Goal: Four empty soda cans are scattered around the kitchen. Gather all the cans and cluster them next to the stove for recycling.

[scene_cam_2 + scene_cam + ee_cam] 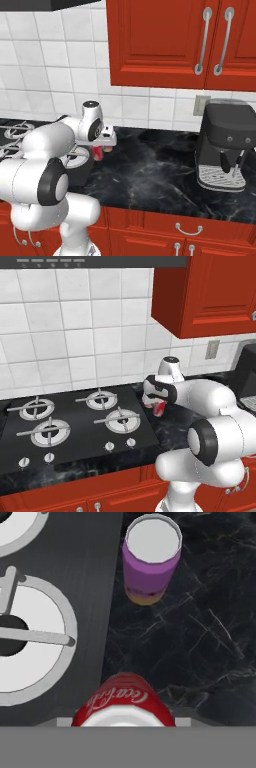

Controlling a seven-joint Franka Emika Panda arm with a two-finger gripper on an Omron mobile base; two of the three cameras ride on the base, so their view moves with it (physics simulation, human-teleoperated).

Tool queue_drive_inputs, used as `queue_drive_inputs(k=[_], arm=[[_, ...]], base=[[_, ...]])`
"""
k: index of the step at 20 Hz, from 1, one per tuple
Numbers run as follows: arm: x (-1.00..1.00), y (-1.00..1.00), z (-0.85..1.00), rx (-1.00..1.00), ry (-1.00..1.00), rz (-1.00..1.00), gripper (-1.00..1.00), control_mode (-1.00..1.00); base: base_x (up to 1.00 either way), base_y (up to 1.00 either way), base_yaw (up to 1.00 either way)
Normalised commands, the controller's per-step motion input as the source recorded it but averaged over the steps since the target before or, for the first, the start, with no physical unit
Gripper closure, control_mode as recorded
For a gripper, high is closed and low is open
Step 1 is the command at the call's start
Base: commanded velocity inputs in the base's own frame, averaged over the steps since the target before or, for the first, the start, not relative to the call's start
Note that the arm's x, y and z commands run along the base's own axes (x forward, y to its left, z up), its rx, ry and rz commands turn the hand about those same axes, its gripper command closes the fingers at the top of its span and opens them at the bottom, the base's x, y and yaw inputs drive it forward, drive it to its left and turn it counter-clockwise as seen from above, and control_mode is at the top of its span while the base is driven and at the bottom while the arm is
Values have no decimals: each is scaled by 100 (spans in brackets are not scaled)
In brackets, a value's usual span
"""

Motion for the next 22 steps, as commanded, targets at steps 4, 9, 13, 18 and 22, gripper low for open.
queue_drive_inputs(k=[4,9,13,18,22], arm=[[15,0,-13,0,0,3,100,-100],[28,0,-8,0,0,2,100,-100],[24,0,-9,0,0,2,100,-100],[16,0,-11,0,0,2,100,-100],[16,0,-7,0,0,2,100,-100]], base=[[0,0,0],[0,0,0],[0,0,0],[0,0,0],[0,0,0]])
